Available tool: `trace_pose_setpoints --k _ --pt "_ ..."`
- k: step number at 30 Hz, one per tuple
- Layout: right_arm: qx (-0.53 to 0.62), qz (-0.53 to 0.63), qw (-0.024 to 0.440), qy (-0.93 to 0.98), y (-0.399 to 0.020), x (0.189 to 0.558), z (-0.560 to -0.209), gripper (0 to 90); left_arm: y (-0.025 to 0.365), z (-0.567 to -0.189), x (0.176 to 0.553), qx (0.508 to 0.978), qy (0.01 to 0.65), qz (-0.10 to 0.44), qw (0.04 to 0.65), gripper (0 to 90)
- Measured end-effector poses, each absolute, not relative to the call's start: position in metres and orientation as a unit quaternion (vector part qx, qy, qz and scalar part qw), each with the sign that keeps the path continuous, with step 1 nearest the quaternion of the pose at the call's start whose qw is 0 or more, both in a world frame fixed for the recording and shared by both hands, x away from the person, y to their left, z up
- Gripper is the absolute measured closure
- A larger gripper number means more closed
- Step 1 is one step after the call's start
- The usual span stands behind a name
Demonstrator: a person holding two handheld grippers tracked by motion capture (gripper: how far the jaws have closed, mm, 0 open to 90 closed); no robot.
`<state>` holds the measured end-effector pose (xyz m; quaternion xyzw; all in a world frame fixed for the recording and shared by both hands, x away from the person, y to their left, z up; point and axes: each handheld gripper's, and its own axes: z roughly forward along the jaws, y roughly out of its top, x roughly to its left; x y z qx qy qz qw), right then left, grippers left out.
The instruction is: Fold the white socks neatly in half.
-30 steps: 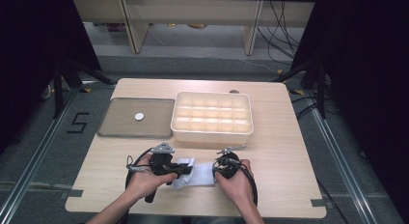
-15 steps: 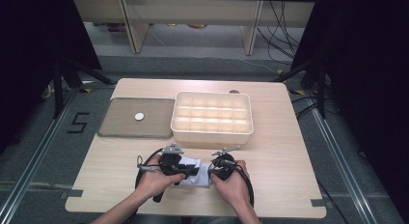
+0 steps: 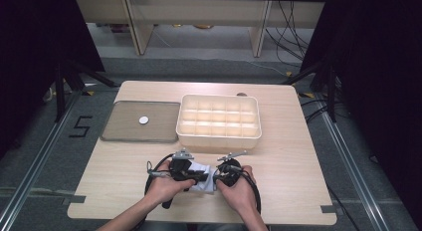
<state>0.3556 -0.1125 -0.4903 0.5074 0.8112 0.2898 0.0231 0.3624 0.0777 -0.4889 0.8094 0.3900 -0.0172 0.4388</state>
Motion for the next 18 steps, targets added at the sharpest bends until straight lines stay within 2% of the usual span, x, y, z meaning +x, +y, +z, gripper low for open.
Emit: trace_pose_setpoints --k 13,18 --pt "0.506 0.297 0.035 0.809 -0.117 0.351 -0.478 86.6 0.073 -0.491 0.364 0.814 0.386 0.002 0.434 79.2" --pt "0.502 0.307 0.043 0.807 -0.122 0.352 -0.473 86.0 0.072 -0.492 0.364 0.807 0.380 0.002 0.452 70.8"
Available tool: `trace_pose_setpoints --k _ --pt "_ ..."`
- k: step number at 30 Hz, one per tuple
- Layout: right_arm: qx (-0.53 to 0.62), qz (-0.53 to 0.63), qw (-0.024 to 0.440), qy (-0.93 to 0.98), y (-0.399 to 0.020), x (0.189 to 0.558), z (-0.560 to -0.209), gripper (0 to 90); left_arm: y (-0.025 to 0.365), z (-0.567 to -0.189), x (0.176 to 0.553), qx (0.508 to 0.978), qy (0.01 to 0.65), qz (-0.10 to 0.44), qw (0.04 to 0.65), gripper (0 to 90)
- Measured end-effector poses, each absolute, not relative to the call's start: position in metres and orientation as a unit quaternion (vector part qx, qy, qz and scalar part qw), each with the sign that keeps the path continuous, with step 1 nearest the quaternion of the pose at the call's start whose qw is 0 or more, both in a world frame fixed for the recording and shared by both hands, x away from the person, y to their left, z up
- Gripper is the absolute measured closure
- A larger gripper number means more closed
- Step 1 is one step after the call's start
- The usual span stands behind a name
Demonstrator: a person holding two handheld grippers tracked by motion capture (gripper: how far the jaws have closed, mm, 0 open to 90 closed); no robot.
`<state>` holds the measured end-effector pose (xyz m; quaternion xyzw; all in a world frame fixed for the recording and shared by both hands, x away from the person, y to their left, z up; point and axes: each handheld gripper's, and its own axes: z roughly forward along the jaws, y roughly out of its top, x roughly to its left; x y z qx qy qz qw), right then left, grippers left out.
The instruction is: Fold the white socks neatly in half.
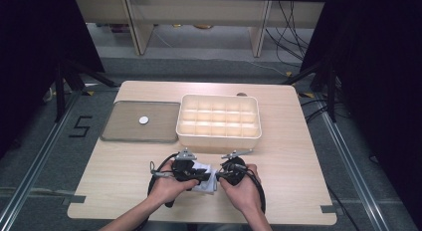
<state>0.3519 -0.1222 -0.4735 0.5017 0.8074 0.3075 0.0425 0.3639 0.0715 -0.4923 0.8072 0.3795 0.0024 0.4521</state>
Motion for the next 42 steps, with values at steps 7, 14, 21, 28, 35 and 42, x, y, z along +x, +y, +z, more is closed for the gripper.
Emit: trace_pose_setpoints --k 7,14,21,28,35,42 --pt "0.504 0.317 0.050 0.802 -0.126 0.349 -0.459 85.2 0.084 -0.470 0.361 0.790 0.369 0.017 0.489 60.0" --pt "0.465 0.350 0.075 0.810 -0.110 0.344 -0.440 84.5 0.115 -0.467 0.365 0.799 0.384 0.037 0.461 78.6" --pt "0.456 0.323 0.070 0.826 -0.088 0.355 -0.457 84.2 0.130 -0.487 0.363 0.813 0.399 0.032 0.424 84.6" --pt "0.473 0.307 0.057 0.824 -0.097 0.361 -0.480 86.2 0.136 -0.505 0.360 0.827 0.401 0.018 0.394 85.8" --pt "0.472 0.308 0.052 0.824 -0.099 0.362 -0.480 85.4 0.138 -0.496 0.359 0.804 0.408 0.034 0.430 83.5" --pt "0.453 0.337 0.054 0.824 -0.085 0.352 -0.460 87.4 0.137 -0.489 0.376 0.799 0.416 0.053 0.430 83.9"
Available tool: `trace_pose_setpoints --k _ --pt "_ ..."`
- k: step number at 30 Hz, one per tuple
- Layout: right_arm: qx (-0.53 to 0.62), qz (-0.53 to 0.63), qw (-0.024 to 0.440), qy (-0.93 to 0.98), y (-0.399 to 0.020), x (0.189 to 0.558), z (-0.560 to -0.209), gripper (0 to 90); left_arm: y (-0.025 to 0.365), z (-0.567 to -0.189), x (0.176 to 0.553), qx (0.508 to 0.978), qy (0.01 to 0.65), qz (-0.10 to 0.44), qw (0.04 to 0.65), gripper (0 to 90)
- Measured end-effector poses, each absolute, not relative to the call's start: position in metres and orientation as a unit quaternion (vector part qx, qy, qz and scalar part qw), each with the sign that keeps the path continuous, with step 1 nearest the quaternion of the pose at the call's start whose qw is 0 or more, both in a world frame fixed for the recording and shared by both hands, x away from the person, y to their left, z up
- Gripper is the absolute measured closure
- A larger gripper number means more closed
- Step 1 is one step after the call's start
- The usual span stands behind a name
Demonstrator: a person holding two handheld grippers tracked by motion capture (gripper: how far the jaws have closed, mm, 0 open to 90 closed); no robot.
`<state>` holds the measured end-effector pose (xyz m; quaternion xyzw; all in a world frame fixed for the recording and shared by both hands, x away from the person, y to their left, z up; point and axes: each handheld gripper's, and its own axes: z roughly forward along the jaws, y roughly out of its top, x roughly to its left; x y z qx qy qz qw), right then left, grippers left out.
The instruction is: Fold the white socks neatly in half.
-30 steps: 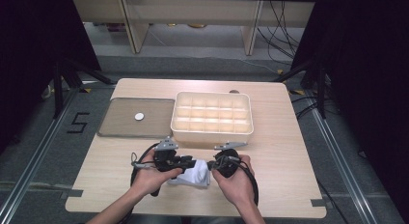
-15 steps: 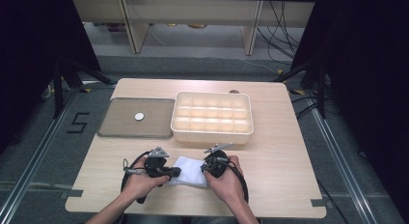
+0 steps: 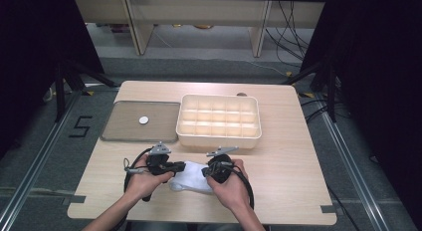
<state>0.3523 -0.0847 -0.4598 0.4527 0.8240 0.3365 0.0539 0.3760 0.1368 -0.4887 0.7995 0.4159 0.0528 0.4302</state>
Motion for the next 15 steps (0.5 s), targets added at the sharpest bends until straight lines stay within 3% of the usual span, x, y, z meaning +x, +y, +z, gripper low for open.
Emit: trace_pose_setpoints --k 6,13,15 --pt "0.432 0.310 0.046 0.846 -0.068 0.359 -0.476 88.6 0.136 -0.503 0.384 0.818 0.417 0.042 0.394 85.4" --pt "0.460 0.282 0.031 0.841 -0.069 0.358 -0.487 89.3 0.138 -0.506 0.384 0.817 0.419 0.044 0.394 85.4" --pt "0.455 0.286 0.029 0.843 -0.069 0.358 -0.487 88.8 0.138 -0.502 0.382 0.813 0.419 0.047 0.402 81.8"
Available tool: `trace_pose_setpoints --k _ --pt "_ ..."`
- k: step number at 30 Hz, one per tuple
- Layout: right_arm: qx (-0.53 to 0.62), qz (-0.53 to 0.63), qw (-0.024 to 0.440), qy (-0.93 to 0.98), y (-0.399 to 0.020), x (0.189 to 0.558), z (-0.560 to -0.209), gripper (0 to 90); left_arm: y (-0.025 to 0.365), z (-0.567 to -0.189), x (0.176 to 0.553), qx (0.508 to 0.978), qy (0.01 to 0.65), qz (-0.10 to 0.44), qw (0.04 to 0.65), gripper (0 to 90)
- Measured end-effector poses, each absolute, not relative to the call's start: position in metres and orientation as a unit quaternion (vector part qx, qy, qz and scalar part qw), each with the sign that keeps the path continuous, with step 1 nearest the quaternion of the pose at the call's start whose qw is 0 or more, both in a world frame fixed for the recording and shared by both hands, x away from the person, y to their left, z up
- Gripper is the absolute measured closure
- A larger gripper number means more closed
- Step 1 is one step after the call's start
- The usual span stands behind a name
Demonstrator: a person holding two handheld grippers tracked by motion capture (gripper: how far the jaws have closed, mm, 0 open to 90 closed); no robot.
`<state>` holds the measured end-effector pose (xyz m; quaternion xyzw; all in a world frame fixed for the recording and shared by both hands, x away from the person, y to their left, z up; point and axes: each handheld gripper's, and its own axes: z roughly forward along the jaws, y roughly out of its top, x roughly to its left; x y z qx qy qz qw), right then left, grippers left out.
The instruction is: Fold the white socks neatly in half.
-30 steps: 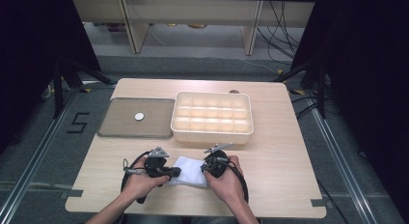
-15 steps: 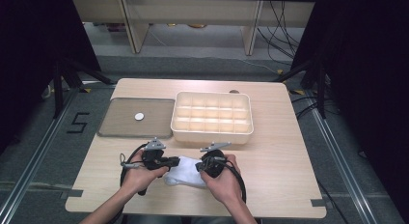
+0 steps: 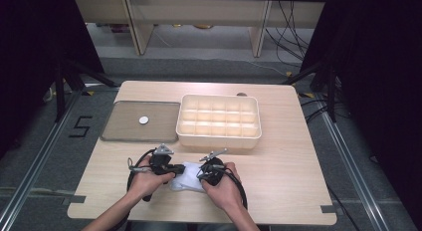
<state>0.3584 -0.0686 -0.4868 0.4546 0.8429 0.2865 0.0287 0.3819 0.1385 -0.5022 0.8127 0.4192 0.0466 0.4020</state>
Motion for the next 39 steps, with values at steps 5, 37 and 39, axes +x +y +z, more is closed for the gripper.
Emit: trace_pose_setpoints --k 5,37,39 --pt "0.442 0.311 0.035 0.841 -0.067 0.357 -0.477 88.4 0.154 -0.486 0.378 0.792 0.430 0.067 0.429 67.0" --pt "0.460 0.266 0.017 0.847 -0.057 0.361 -0.487 90.0 0.160 -0.511 0.373 0.778 0.480 -0.037 0.403 82.0" --pt "0.460 0.267 0.018 0.847 -0.057 0.361 -0.487 90.0 0.160 -0.508 0.372 0.776 0.480 -0.034 0.407 82.7"
